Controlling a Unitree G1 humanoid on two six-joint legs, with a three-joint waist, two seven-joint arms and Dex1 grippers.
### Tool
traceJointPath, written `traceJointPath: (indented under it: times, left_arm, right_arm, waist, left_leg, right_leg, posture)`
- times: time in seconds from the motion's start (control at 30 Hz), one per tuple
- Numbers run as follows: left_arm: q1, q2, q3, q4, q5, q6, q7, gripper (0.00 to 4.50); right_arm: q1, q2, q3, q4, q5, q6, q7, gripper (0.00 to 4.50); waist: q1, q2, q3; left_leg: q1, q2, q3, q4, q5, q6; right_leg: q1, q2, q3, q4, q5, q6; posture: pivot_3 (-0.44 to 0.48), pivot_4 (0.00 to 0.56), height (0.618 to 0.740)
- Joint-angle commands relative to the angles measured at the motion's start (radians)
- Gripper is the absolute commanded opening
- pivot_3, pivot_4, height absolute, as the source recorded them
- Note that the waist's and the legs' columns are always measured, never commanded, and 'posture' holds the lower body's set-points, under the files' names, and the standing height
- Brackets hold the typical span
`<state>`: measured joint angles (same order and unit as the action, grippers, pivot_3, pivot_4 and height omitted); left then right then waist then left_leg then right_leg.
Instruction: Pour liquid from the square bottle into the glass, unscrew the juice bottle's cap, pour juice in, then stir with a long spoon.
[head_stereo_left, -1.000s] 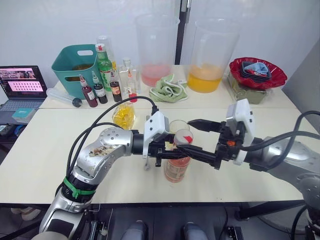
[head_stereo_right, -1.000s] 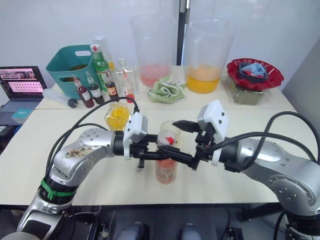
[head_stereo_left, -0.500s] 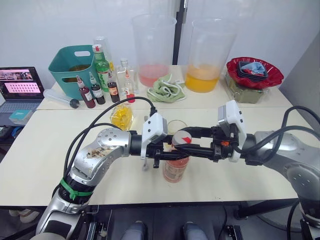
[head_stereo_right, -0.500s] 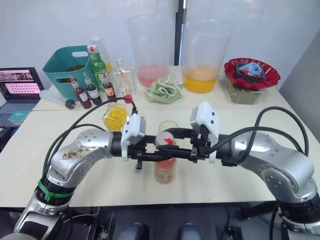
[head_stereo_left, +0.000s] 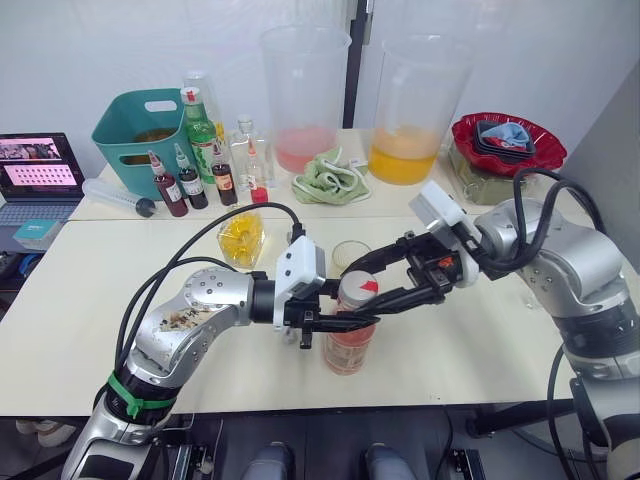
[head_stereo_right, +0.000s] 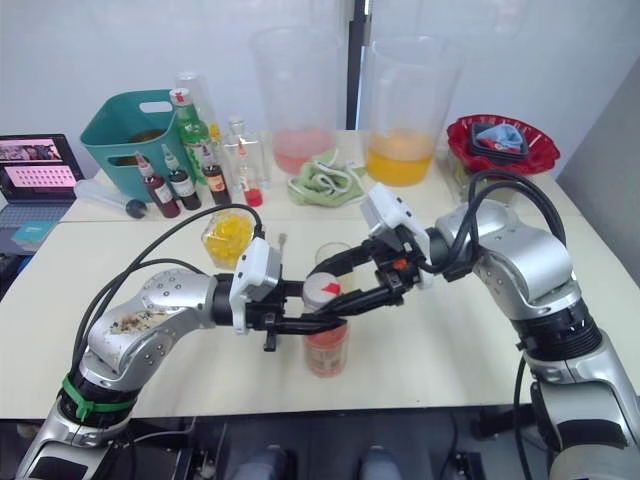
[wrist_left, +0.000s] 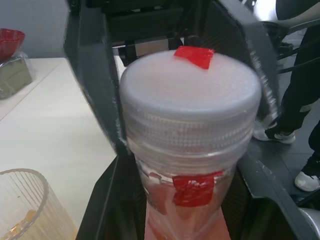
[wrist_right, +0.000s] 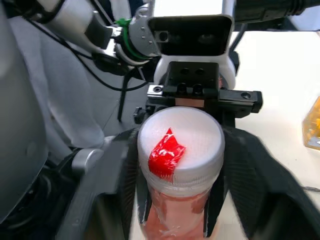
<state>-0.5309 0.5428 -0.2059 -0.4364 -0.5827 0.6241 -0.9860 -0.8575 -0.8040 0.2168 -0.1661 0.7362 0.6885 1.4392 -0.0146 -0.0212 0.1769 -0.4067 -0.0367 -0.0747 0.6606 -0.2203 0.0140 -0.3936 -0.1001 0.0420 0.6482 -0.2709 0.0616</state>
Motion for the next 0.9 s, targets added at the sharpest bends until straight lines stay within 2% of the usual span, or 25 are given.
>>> traceJointPath:
  times: [0.03,0.07,0.27,0.4,0.67,0.83,0.9]
  left_arm:
    - [0.007,0.012,-0.025,0.039,0.0,0.027,-0.027,1.4]
    - [0.001,0.008,-0.026,0.046,-0.001,0.026,-0.028,1.4]
    - [-0.012,-0.007,-0.031,0.07,-0.001,0.013,-0.031,1.4]
    - [-0.015,-0.019,-0.051,0.075,0.015,-0.007,-0.038,1.4]
    - [-0.019,-0.033,-0.063,0.083,0.025,-0.017,-0.048,1.4]
    - [-0.02,-0.031,-0.057,0.093,0.039,-0.026,-0.051,1.4]
    - [-0.018,-0.029,-0.053,0.088,0.041,-0.023,-0.044,1.4]
  right_arm:
    - [0.008,-0.011,-0.126,-0.08,0.084,0.043,-0.043,4.1]
    - [0.03,-0.008,-0.154,-0.127,0.106,0.057,-0.082,4.39]
    - [0.18,0.022,-0.256,-0.345,0.077,0.087,-0.384,4.39]
    - [0.274,0.056,-0.315,-0.464,0.132,0.184,-0.608,4.39]
    - [0.313,0.084,-0.337,-0.54,0.227,0.254,-0.79,4.39]
    - [0.322,0.057,-0.289,-0.517,0.222,0.245,-0.751,2.98]
    - [0.323,0.044,-0.265,-0.499,0.204,0.226,-0.708,2.2]
  waist:
    - [0.0,0.0,0.0]
    - [0.001,0.0,0.0]
    - [0.003,0.0,0.0]
    - [0.004,0.0,0.0]
    - [0.003,0.0,0.0]
    - [0.004,0.0,0.0]
    - [0.003,0.0,0.0]
  left_leg:
    - [0.0,0.0,0.0,0.0,0.0,0.0]
    - [0.0,0.0,0.0,0.0,0.0,0.0]
    - [0.0,0.0,0.0,0.0,0.0,0.0]
    - [0.0,-0.001,0.0,0.0,0.0,0.0]
    - [0.001,-0.001,0.0,0.0,0.0,0.0]
    - [0.001,-0.001,0.0,0.0,0.0,0.0]
    - [0.002,-0.001,0.0,0.0,0.0,0.0]
  right_leg:
    - [0.0,0.0,0.0,0.0,0.0,0.0]
    - [0.0,0.0,0.0,0.0,0.0,0.0]
    - [0.0,-0.001,0.0,0.001,0.0,0.0]
    - [0.0,-0.001,0.0,0.001,0.0,0.0]
    - [0.002,-0.001,0.0,0.0,0.0,0.0]
    - [0.003,-0.001,0.0,0.0,0.0,0.0]
    - [0.003,-0.001,0.0,0.0,0.0,0.0]
  posture:
    - [0.0,0.15,0.74]
    - [0.0,0.15,0.74]
    - [0.0,0.15,0.74]
    - [0.0,0.15,0.74]
    - [0.0,0.15,0.74]
    - [0.0,0.15,0.74]
    - [0.0,0.15,0.74]
